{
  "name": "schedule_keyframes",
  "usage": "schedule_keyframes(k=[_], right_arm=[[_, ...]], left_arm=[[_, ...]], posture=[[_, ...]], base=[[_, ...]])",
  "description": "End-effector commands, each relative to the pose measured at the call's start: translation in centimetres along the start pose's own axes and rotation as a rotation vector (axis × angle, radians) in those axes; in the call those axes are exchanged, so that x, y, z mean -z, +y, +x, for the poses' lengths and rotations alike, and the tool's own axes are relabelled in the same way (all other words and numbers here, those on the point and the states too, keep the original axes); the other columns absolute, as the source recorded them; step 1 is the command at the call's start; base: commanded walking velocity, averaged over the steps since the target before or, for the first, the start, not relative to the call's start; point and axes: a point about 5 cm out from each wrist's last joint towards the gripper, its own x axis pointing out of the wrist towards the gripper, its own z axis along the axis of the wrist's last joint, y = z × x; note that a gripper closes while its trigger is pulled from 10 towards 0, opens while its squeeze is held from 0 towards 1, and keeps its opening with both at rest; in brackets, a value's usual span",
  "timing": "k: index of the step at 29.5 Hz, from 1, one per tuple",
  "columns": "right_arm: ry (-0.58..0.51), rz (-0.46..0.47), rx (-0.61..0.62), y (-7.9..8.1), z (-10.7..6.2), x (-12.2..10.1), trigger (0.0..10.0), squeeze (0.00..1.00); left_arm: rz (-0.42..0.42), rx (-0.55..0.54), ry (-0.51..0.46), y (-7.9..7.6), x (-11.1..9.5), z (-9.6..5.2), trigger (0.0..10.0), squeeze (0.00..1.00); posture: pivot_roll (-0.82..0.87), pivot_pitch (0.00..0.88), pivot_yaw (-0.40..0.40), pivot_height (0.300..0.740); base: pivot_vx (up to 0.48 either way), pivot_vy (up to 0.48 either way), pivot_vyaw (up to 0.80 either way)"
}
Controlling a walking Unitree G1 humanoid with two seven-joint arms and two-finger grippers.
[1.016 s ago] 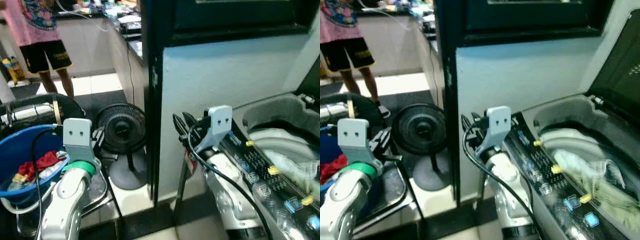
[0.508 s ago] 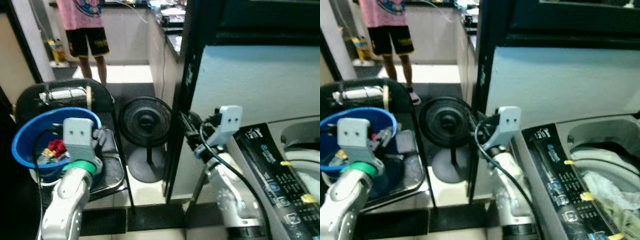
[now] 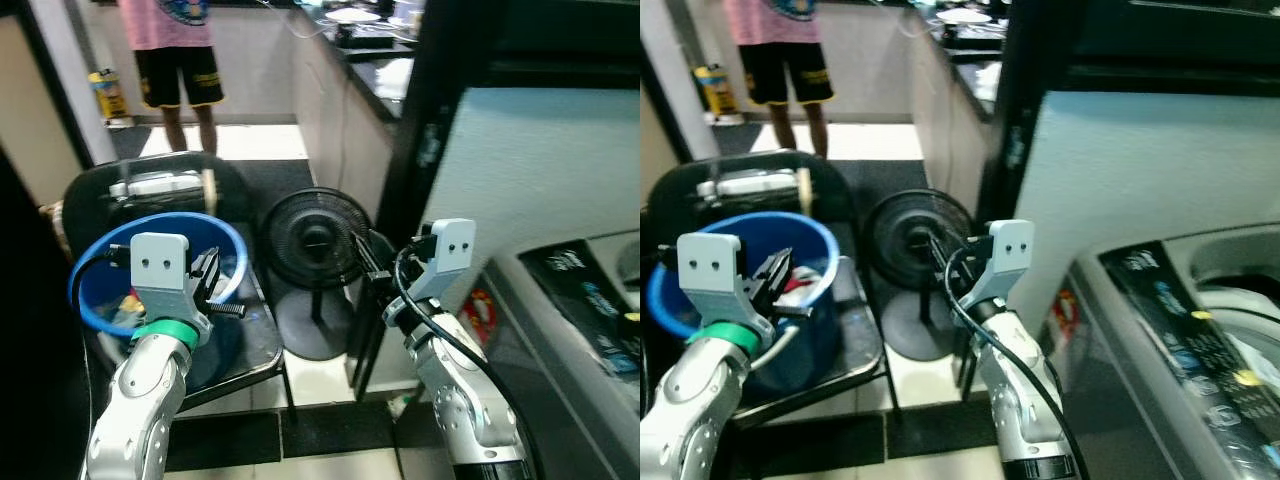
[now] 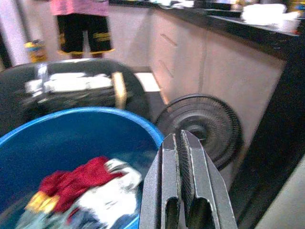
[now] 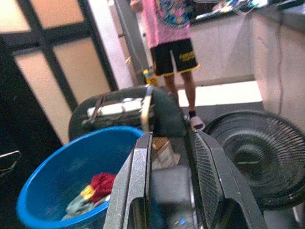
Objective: Clothes washing
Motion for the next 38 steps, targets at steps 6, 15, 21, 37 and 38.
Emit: schedule_keyframes(k=[6,15,21,37,38], right_arm=[[0.068,-0.068,0.016,-0.5,-0.4,0.7,10.0,0.00],[0.172,-0.110,0.031,-1.2,-1.5,3.8,10.0,0.00],[0.226,-0.092,0.050,-1.6,-2.4,5.4,10.0,0.00],[0.284,-0.163,-0.072,-0.9,-3.6,7.4,10.0,0.00],[0.284,-0.163,-0.083,-0.8,-3.6,7.4,10.0,0.00]], left_arm=[[-0.004,-0.013,0.045,-0.1,1.7,-0.6,10.0,0.00],[-0.004,-0.072,0.155,1.4,4.7,-2.0,10.0,0.00],[-0.002,-0.063,0.187,1.1,5.6,-2.6,10.0,0.00],[0.031,-0.037,0.152,0.1,6.2,-1.9,10.0,0.00],[0.032,-0.034,0.150,0.0,6.2,-1.8,10.0,0.00]], posture=[[-0.01,0.000,0.002,0.740],[0.00,0.000,-0.005,0.740],[0.00,0.000,-0.004,0.740],[-0.01,0.012,0.012,0.740],[-0.01,0.012,0.012,0.740]], base=[[0.000,0.000,0.00],[0.000,0.000,0.00],[0.000,0.000,0.00],[0.035,0.000,0.20],[0.277,0.000,0.80]])
